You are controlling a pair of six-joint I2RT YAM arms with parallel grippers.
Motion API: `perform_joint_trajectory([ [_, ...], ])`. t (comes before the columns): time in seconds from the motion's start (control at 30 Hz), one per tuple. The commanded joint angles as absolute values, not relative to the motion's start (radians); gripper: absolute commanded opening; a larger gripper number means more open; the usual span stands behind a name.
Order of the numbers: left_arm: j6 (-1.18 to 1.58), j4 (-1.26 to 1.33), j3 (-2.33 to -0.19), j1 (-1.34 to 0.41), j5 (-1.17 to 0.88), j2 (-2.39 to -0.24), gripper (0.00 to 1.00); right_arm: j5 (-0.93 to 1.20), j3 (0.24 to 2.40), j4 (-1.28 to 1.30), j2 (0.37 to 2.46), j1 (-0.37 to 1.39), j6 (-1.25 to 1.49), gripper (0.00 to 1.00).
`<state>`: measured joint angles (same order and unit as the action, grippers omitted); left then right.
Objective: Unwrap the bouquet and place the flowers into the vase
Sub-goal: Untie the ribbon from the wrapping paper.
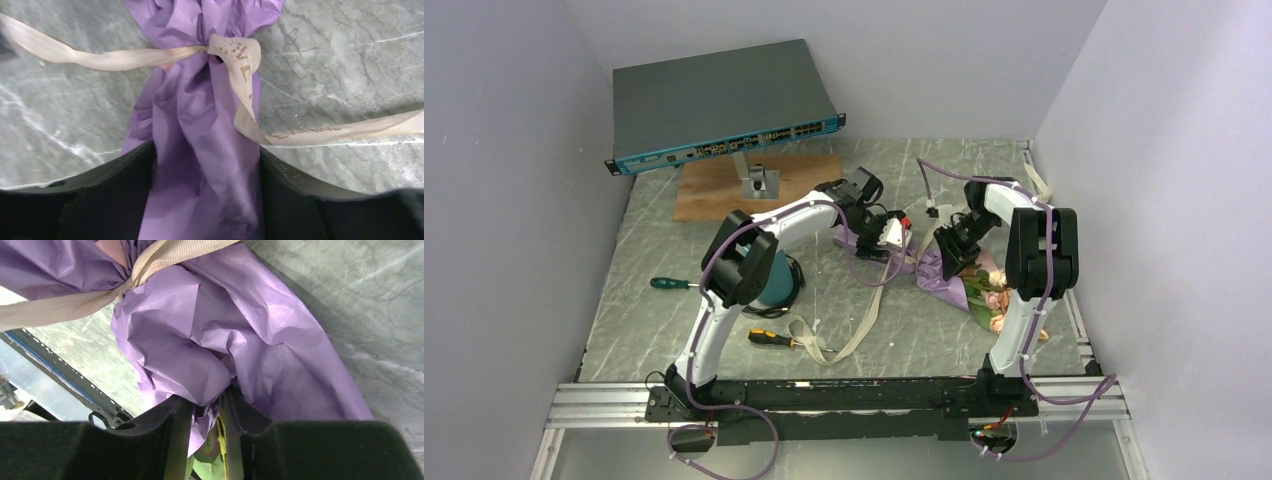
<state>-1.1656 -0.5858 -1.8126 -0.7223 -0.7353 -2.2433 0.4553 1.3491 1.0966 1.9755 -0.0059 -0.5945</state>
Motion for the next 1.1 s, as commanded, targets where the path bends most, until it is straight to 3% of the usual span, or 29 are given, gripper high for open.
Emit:
perform_joint_trajectory([
  [0.0,-1.184,-0.694,-1.827,-0.736,-0.757,-2.273,0.62,0.464,1.414,1.098,1.903,-0.006,-0.606,0.37],
  [0.2,-1.158,-0.651,-1.715,-0.750,-0.733,-2.233,0.46,0.620,1.533,1.088,1.863,-0.029,-0.490,0.54],
  [0.43,-1.145,-0.627,-1.684,-0.769,-0.709,-2.217,0.44,0.635,1.606,0.945,1.920,-0.041,-0.162,0.59],
  [0.73,-1.115,-0.604,-1.686,-0.781,-0.688,-2.220,0.42,0.347,1.548,0.820,1.979,-0.016,0.094,0.60],
  [0.87,-1.115,-0.594,-1.674,-0.782,-0.678,-2.215,0.41,0.230,1.499,0.746,1.982,0.038,0.131,0.68],
  [1.07,-1.128,-0.592,-1.654,-0.781,-0.666,-2.205,0.41,0.071,1.549,0.729,2.072,0.074,0.178,0.71],
])
